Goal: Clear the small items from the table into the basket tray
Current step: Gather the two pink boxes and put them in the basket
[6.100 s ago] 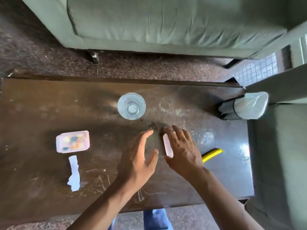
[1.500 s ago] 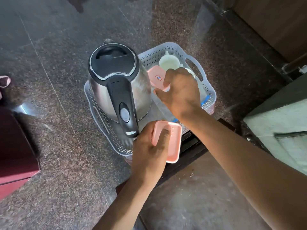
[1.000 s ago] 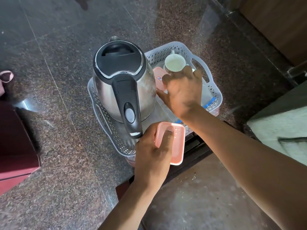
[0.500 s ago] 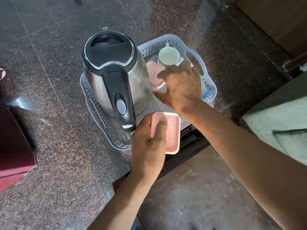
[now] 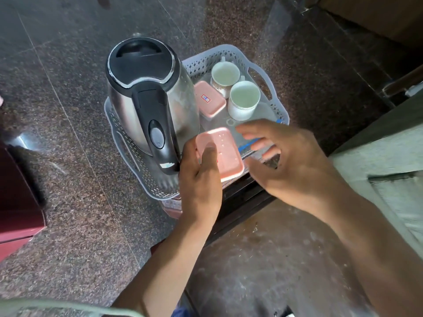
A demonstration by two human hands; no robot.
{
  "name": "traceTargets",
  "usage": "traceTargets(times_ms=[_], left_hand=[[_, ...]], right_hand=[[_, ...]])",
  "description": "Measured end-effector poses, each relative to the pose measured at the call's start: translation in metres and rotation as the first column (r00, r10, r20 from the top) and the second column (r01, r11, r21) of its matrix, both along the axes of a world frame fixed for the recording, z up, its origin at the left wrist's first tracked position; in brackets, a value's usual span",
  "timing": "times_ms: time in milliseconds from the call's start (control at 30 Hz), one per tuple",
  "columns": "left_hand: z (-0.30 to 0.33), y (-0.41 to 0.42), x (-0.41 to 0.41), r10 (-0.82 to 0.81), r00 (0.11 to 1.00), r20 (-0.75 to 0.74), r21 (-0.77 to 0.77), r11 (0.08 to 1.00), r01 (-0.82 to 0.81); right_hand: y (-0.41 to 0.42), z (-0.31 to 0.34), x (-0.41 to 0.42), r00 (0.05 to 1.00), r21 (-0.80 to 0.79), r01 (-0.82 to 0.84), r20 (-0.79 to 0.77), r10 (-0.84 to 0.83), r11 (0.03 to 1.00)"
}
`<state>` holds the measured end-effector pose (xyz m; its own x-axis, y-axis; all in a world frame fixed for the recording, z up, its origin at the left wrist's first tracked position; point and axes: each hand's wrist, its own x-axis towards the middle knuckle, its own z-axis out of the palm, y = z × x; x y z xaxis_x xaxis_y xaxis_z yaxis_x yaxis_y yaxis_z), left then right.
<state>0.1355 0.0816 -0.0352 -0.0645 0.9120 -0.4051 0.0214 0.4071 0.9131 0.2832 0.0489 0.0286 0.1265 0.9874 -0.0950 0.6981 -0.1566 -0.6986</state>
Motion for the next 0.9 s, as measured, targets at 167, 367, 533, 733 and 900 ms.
traceTargets(times_ms=[167, 367, 533, 733, 900], left_hand=[[0.004, 0.001, 0.008, 0.045, 0.998, 0.045, -0.043, 0.998, -0.043], [0.010, 0.001, 0.014, 0.065, 0.996, 0.067, -0.108, 0.992, -0.058], [0.011, 0.003, 0.015, 0.041, 0.996, 0.076, -0.103, 0.994, -0.033], [0.017, 0.011, 0.007, -0.051, 0.998, 0.033, -0.100, 0.994, 0.054], [0.018, 0.001, -0.001, -0.149, 0.983, -0.103, -0.025, 0.989, 0.147]], right_hand=[[-0.026, -0.017, -0.031, 0.993, 0.045, 0.116, 0.003, -0.117, 0.992], [-0.027, -0.034, -0.056, 0.949, 0.177, 0.276, 0.108, -0.298, 0.945], [-0.016, -0.038, -0.056, 0.919, 0.270, 0.339, 0.108, -0.378, 0.901], [0.000, -0.042, -0.038, 0.911, 0.274, 0.346, 0.131, -0.392, 0.897], [0.021, -0.052, -0.026, 0.906, 0.212, 0.302, 0.241, -0.349, 0.930]])
